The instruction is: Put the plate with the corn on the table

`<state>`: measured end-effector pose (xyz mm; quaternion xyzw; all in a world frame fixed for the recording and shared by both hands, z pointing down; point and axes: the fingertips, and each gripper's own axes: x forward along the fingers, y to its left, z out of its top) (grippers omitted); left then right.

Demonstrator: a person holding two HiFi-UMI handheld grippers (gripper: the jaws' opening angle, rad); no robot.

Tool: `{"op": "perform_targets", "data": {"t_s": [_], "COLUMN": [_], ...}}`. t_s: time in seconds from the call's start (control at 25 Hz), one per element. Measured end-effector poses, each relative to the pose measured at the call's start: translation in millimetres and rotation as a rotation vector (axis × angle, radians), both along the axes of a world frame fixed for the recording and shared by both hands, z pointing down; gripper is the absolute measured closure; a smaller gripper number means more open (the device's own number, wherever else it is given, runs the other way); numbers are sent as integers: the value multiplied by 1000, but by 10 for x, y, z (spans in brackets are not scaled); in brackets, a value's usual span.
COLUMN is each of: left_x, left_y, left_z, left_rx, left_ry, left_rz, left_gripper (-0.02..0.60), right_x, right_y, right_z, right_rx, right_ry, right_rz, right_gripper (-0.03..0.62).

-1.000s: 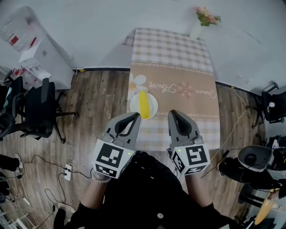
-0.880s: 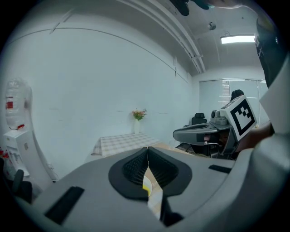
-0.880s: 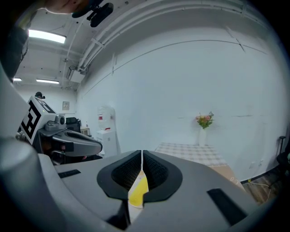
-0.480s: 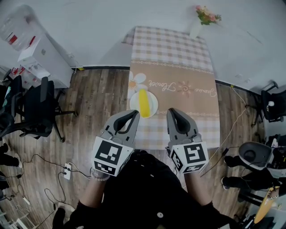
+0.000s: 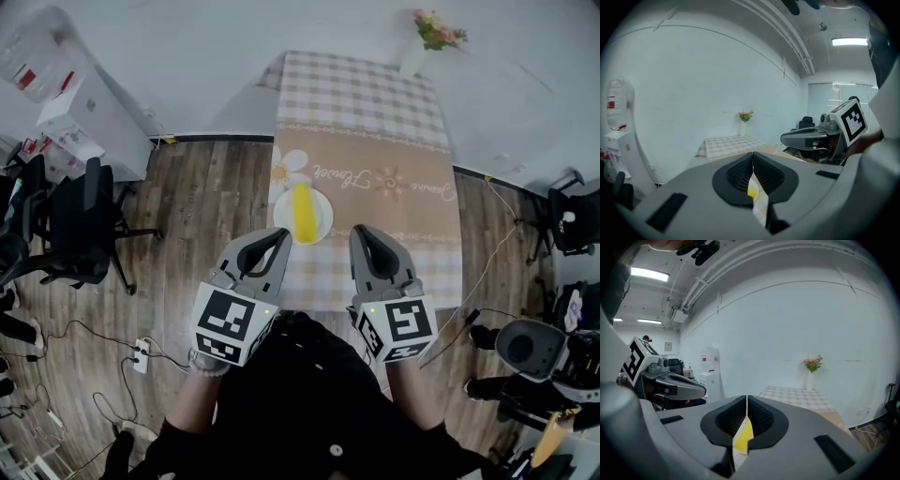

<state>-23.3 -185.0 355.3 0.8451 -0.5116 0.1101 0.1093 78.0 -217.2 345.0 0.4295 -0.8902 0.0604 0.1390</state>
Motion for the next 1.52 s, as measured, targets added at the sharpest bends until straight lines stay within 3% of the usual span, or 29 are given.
{"op": "perform_targets", "data": {"t_s": [0.84,1.28,1.52], "left_x": [-40,-392,-432], "left_y": [65,56,93], "left_z": [4,-53,-36], "left_rx": [-4,7,2], "left_ry": [10,27,38], "left_rz": [-6,-104,-115], "left_gripper": [565,566,566], "right_x": [60,-4,-62], "right_y": [102,147,164], "right_z": [-17,-19,-27], "right_rx": [3,7,12], "right_ry": [9,18,19], "right_rz": [23,3,-10], "right_gripper": [549,549,549]}}
